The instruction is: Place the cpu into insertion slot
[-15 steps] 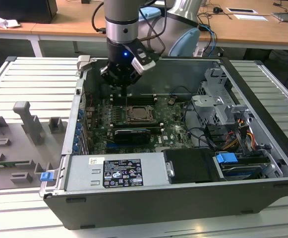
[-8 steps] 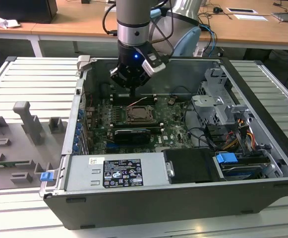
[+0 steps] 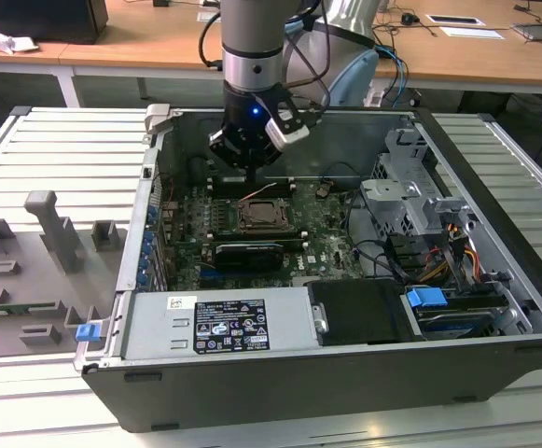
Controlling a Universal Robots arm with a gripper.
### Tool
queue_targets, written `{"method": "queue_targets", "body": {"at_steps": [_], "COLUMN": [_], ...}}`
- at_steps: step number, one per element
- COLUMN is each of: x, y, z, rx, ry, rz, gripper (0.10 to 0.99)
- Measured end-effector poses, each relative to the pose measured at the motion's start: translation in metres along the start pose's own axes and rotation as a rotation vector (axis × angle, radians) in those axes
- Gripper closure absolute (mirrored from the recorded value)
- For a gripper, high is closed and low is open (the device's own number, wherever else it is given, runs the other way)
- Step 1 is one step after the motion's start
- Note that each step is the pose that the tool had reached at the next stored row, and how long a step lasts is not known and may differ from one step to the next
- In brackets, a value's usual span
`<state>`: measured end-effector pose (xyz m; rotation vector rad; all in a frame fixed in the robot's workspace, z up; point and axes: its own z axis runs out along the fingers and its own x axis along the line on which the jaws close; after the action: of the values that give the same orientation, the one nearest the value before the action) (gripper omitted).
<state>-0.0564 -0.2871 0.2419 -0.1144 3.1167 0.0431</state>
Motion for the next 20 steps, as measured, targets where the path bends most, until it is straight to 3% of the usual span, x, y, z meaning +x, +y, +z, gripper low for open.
{"method": "queue_targets", "body": {"at_steps": [1,2,3,4,11,20], "x": [-0.0006,-0.0006,-0.0007,-0.0008,-0.0085,-0.0211], "y": [-0.0001,-0.0001,-0.0001,-0.0003,-0.0011,-0.0011], "z": [0.0004,0.0005,0.0007,0.0015,0.0112,0.0160], "rx": [-0.008,-0.025,-0.052,-0.061,-0.062,-0.062], "ry": [-0.0005,-0.0019,-0.0039,-0.0045,-0.0045,-0.0045], "rz": [0.008,0.009,0.010,0.010,0.010,0.010], "gripper": [0.980,0.980,0.980,0.980,0.980,0.980]}}
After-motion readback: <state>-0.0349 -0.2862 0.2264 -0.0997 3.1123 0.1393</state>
